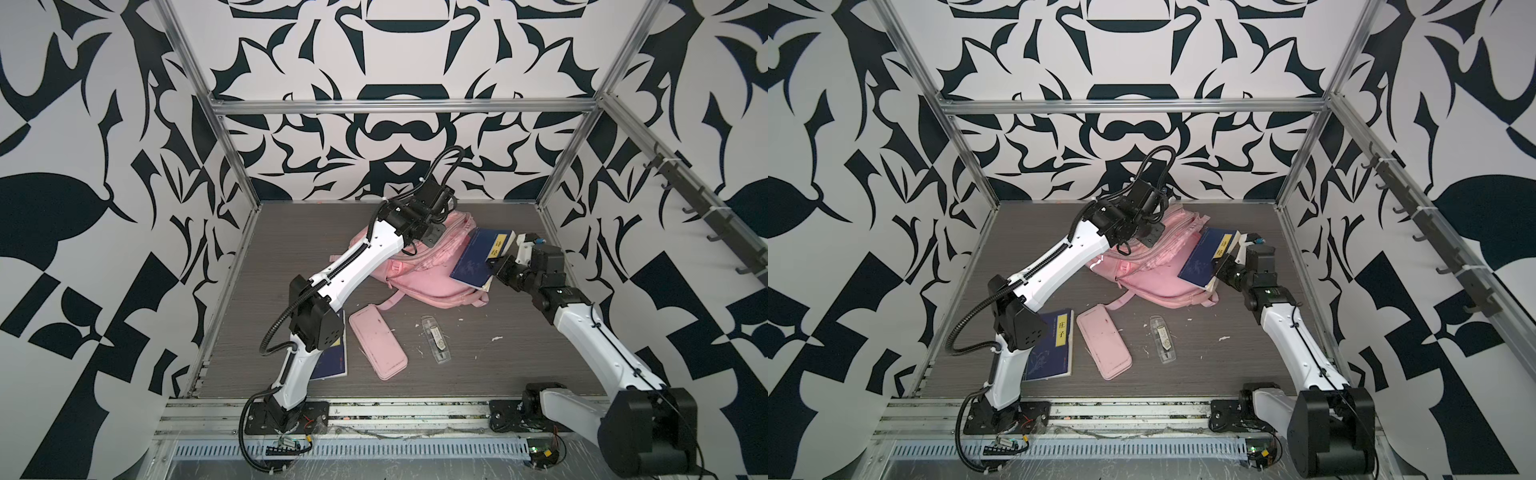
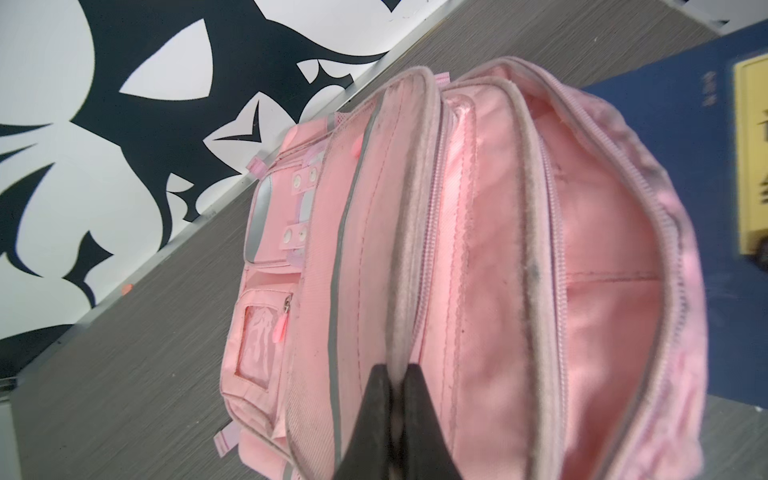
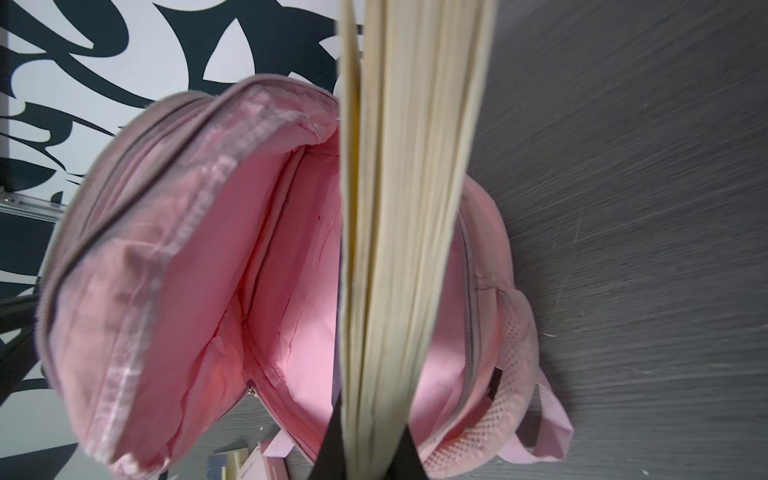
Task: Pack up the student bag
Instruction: 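Lower the upright blue book into the open backpack compartment with the right gripper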
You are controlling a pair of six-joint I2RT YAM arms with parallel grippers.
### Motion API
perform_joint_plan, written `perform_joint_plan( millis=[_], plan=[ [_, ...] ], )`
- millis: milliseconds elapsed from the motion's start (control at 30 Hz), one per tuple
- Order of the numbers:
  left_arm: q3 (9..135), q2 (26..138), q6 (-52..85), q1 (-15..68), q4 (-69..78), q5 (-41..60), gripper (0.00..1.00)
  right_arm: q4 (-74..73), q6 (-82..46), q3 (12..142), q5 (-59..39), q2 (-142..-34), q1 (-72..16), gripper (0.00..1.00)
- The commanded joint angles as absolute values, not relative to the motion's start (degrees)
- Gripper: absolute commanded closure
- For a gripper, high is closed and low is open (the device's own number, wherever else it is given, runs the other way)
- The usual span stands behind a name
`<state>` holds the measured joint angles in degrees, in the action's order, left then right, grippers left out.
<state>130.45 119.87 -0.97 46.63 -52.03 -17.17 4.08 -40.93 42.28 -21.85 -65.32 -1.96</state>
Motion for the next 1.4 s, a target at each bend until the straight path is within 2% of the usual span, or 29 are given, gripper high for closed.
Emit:
perform_joint_plan(
  millis=[0, 100, 600, 933, 1367],
  plan=[
    [130.5, 114.36, 4.25, 44.41, -47.81, -10.84, 1.0, -6.49, -45.79, 42.8, -25.2, -66.76, -2.35, 1.0],
    [129.73, 113.67, 6.78, 42.51, -46.19, -6.6, 1.0, -10.05, -48.06, 42.97, -25.79, -69.13, -3.55, 1.0],
    [130.16, 113.73, 7.99, 41.4, -45.71, -1.94, 1.0, -23.06, -55.8, 51.32, -20.01, -85.99, -15.93, 1.0],
    [131.99, 113.8, 10.34, 40.52, -45.44, 2.27, 1.0, -29.77, -60.96, 59.25, -17.87, -98.68, -19.72, 1.0],
    [132.63, 114.24, 12.6, 39.38, -45.18, 6.05, 1.0, -35.43, -64.51, 65.05, -16.96, -109.85, -22.27, 1.0]
  ],
)
